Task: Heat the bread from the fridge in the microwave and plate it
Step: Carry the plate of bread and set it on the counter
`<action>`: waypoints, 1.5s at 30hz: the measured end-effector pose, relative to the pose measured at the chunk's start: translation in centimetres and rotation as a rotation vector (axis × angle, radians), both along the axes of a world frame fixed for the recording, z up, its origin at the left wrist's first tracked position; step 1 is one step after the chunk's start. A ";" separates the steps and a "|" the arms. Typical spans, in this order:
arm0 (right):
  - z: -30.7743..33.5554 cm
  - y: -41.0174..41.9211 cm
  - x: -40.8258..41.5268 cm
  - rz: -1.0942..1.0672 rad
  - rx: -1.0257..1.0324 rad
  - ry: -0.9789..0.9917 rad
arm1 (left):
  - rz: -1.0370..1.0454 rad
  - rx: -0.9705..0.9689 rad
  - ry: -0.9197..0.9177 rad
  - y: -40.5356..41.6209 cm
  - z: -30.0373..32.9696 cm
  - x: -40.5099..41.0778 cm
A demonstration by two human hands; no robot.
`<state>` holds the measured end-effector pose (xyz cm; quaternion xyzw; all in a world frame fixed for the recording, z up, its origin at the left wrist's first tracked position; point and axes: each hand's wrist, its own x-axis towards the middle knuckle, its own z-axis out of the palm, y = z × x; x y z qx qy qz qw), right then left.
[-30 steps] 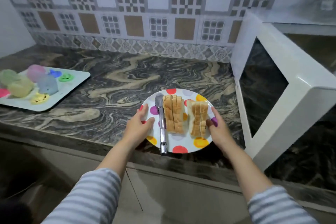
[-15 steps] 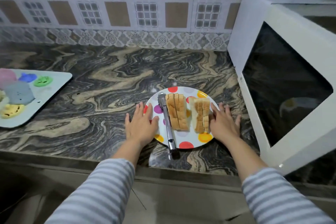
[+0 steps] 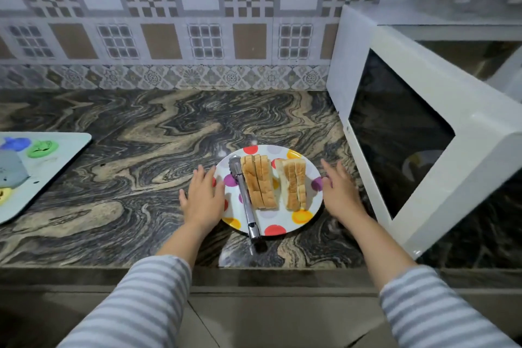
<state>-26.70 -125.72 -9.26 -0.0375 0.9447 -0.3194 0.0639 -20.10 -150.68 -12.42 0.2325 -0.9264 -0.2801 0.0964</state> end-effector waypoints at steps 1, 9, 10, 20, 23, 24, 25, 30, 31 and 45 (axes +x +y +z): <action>1.0 0.3 0.8 -0.011 -0.002 0.034 | 0.005 -0.004 0.072 0.1 0.6 -0.2; 14.8 1.0 6.0 0.080 0.358 0.394 | -0.389 -0.104 0.374 7.0 10.1 -7.6; 16.5 1.3 6.7 0.058 0.421 0.451 | -0.450 -0.106 0.395 8.7 11.3 -8.5; 21.9 7.5 6.6 -0.336 0.692 0.328 | -0.828 -0.109 0.465 22.4 19.0 -13.6; 21.4 10.8 6.0 -0.337 0.636 0.235 | -0.805 -0.182 0.486 24.1 18.8 -14.3; 21.4 12.2 5.8 -0.342 0.630 0.213 | -0.803 -0.201 0.500 24.6 18.5 -14.5; 21.5 13.7 5.4 -0.349 0.625 0.192 | -0.797 -0.214 0.516 25.2 18.2 -14.7; 21.7 21.7 2.0 -0.380 0.639 0.141 | -0.671 -0.245 0.590 29.9 17.7 -16.1; 21.7 23.3 1.0 -0.383 0.639 0.143 | -0.640 -0.258 0.594 31.0 17.7 -16.6; 20.9 38.9 -19.3 -0.098 0.611 0.345 | -0.148 -0.440 0.439 42.4 17.0 -24.9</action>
